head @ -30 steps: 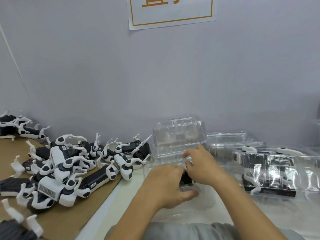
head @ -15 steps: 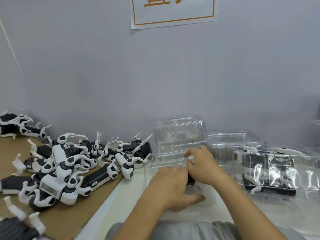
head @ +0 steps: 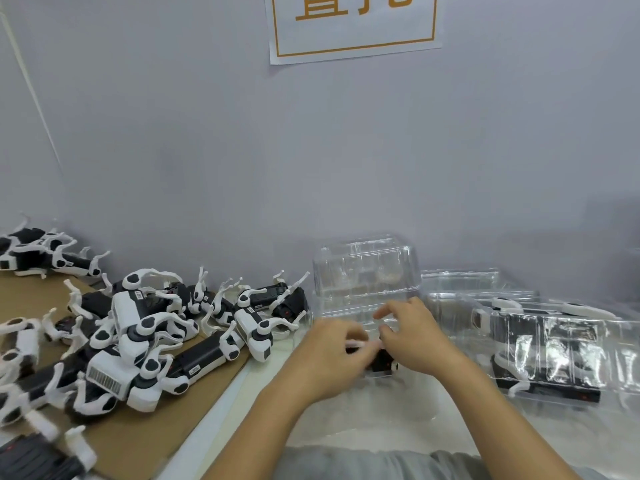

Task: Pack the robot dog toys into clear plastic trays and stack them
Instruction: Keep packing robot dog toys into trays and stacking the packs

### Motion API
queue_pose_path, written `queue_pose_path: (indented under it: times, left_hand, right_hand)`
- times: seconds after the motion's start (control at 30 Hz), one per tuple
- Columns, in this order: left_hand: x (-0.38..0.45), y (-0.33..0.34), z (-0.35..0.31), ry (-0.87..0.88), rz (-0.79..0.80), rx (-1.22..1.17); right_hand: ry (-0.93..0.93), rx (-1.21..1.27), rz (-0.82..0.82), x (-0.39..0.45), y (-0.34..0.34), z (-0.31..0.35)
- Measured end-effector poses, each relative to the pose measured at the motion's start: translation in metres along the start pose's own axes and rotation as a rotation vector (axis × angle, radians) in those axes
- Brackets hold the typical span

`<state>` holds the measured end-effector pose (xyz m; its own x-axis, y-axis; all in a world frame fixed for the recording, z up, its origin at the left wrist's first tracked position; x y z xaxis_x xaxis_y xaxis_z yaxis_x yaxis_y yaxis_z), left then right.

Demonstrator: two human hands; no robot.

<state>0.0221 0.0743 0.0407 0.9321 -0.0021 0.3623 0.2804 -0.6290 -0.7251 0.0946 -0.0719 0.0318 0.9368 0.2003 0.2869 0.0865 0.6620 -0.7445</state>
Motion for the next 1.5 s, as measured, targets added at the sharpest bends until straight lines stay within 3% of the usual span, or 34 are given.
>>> queue_pose_path:
  times: [0.07,0.17,0.27,0.37,0.53,0.7,0.8,0.93,1.5]
  left_hand:
    - [0.004,-0.013,0.009,-0.043,-0.163,0.116]
    - [0.005,-0.022,0.028,-0.212,-0.164,0.229]
    - [0.001,-0.018,0.043,-0.409,-0.115,-0.090]
    - [-0.001,-0.013,0.050,-0.478,-0.093,-0.263]
    - [0.002,-0.015,0.047,-0.413,-0.134,-0.228]
    - [0.003,-0.020,0.026,-0.006,-0.174,0.054]
    - [0.001,-0.013,0.011,0.150,-0.045,0.152]
    - [-0.003,0.005,0.009,0.134,0.145,0.333]
    - [-0.008,-0.001,0.012,0.076,0.225,0.363]
  right_hand:
    - [0.006,0.014,0.014,0.000,0.000,-0.002]
    - [0.015,0.030,0.024,0.000,0.000,-0.003]
    - [0.015,0.029,0.019,0.001,-0.001,-0.003]
    - [0.020,0.029,0.025,0.001,-0.002,-0.002]
    - [0.033,0.013,0.024,0.000,-0.002,-0.001]
    - [0.032,0.019,0.018,0.000,-0.001,-0.001]
    - [0.021,0.022,0.017,-0.001,-0.002,-0.001]
    - [0.013,0.017,0.020,-0.001,-0.002,0.000]
    - [-0.009,-0.017,0.047,-0.001,-0.004,0.002]
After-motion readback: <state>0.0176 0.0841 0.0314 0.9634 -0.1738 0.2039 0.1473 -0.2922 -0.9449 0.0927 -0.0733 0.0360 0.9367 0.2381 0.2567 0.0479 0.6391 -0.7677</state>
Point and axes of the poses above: each hand's wrist, its own x-axis towards the middle knuckle, its own y-axis out of the palm, z = x × y, the point moved 3 cm from there along x, towards the middle knuckle, and after that the axes turned 7 degrees about -z, right-handed, at the moved point
